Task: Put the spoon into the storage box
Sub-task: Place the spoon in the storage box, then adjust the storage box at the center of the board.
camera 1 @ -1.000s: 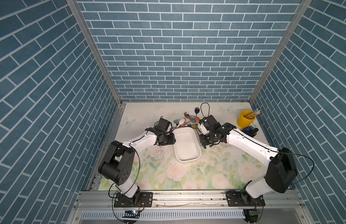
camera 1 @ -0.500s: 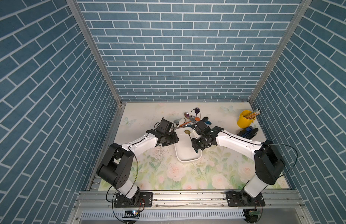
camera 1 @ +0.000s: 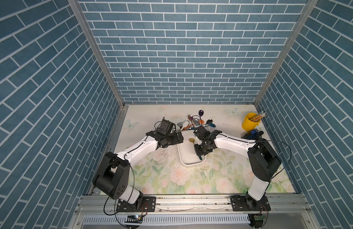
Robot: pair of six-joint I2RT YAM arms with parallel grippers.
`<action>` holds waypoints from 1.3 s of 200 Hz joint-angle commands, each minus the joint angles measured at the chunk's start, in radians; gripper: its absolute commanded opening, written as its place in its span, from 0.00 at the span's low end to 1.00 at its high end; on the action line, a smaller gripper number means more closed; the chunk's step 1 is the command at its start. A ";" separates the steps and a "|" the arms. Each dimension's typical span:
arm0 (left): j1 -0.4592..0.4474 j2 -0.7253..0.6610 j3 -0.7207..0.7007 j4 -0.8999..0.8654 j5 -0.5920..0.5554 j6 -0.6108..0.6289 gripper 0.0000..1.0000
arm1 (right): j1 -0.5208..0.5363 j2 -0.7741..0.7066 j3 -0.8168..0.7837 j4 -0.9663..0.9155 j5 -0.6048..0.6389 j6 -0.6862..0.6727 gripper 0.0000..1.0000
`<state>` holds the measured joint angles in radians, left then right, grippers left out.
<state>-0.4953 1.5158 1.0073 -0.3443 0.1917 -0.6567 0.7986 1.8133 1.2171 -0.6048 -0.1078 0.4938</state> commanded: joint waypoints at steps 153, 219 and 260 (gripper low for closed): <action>0.021 0.119 0.138 -0.249 0.027 0.247 0.97 | -0.001 -0.023 0.133 -0.080 0.062 -0.008 0.45; -0.038 0.236 0.219 -0.290 0.040 0.307 0.82 | -0.075 -0.099 0.154 -0.096 0.105 -0.064 0.47; -0.066 0.290 0.256 -0.289 0.070 0.322 0.77 | -0.166 -0.180 0.137 -0.088 0.138 -0.110 0.48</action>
<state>-0.5388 1.7786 1.2304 -0.6083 0.2405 -0.3634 0.6807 1.6981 1.3659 -0.6731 -0.0097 0.4385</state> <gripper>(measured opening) 0.785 0.475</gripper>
